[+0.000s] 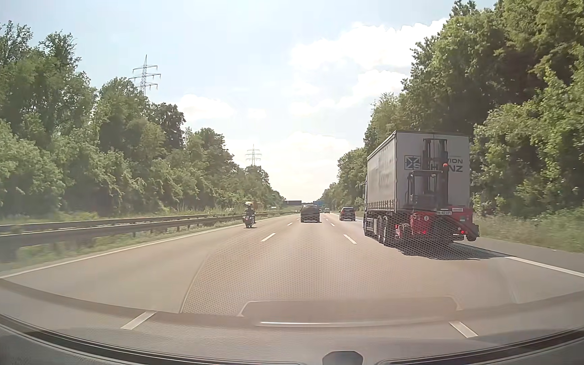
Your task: Follow the waypoints while adhering to traffic rules and regulations
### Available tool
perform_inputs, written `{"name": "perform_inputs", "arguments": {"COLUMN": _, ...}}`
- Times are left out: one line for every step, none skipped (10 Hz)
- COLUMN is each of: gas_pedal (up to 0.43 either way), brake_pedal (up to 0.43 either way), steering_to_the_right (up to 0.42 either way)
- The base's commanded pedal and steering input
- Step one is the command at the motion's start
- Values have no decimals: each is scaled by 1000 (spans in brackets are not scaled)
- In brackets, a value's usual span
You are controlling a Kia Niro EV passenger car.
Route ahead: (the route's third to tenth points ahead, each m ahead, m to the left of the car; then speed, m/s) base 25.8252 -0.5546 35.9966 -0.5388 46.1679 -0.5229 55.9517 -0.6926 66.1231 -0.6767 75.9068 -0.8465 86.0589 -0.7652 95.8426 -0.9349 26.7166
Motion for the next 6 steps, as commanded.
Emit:
{"name": "perform_inputs", "arguments": {"gas_pedal": 350, "brake_pedal": 30, "steering_to_the_right": 1}}
{"name": "perform_inputs", "arguments": {"gas_pedal": 350, "brake_pedal": 30, "steering_to_the_right": 1}}
{"name": "perform_inputs", "arguments": {"gas_pedal": 350, "brake_pedal": 30, "steering_to_the_right": 1}}
{"name": "perform_inputs", "arguments": {"gas_pedal": 350, "brake_pedal": 30, "steering_to_the_right": 1}}
{"name": "perform_inputs", "arguments": {"gas_pedal": 339, "brake_pedal": 30, "steering_to_the_right": 1}}
{"name": "perform_inputs", "arguments": {"gas_pedal": 339, "brake_pedal": 30, "steering_to_the_right": 1}}
